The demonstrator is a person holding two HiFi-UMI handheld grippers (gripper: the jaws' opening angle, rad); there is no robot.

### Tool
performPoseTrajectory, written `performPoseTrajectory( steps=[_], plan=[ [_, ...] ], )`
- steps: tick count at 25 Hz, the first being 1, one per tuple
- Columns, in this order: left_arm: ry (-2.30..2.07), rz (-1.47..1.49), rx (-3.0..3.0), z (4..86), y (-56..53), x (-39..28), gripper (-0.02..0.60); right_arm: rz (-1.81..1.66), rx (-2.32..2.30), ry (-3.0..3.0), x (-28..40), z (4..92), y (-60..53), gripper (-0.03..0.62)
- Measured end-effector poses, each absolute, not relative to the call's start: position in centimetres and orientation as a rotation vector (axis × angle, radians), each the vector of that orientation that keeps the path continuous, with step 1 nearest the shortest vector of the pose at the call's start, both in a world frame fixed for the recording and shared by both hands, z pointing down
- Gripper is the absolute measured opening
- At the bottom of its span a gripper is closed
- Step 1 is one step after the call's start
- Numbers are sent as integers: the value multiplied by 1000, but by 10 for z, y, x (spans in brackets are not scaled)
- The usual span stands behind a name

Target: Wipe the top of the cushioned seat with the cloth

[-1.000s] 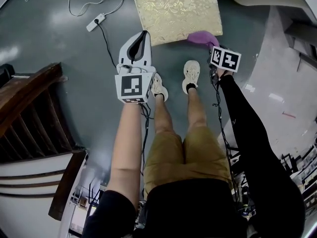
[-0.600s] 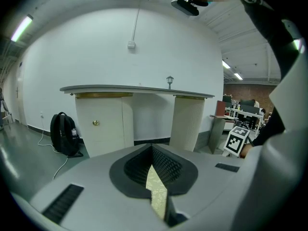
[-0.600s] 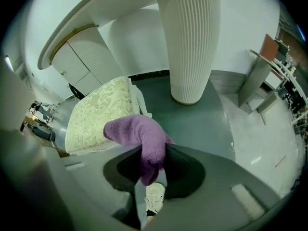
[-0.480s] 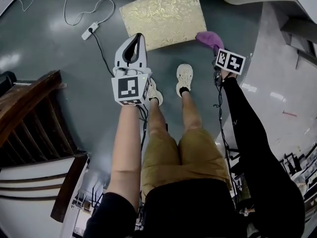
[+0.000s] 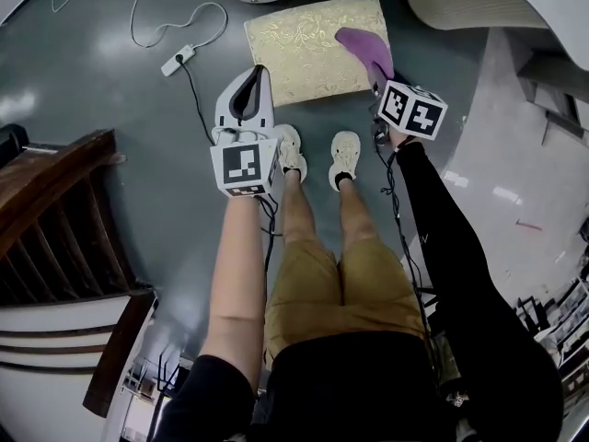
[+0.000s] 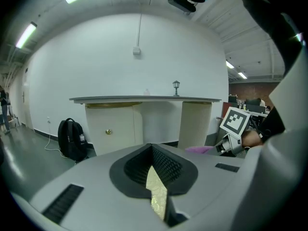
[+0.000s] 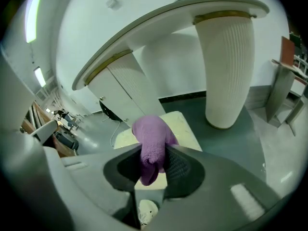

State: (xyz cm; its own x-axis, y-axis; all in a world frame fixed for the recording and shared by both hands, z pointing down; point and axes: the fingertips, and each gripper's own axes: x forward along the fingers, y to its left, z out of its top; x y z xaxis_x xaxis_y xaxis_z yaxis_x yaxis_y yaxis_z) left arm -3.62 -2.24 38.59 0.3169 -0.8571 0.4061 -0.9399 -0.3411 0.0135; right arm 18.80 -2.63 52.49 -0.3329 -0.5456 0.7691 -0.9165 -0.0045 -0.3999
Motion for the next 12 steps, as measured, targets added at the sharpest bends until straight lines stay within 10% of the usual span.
performPoseTrajectory(
  steps=[12],
  plan=[
    [-1618,441,2315,403,-53,-137,8,1256,1305,-1970,-9,553,-77,86]
  ],
)
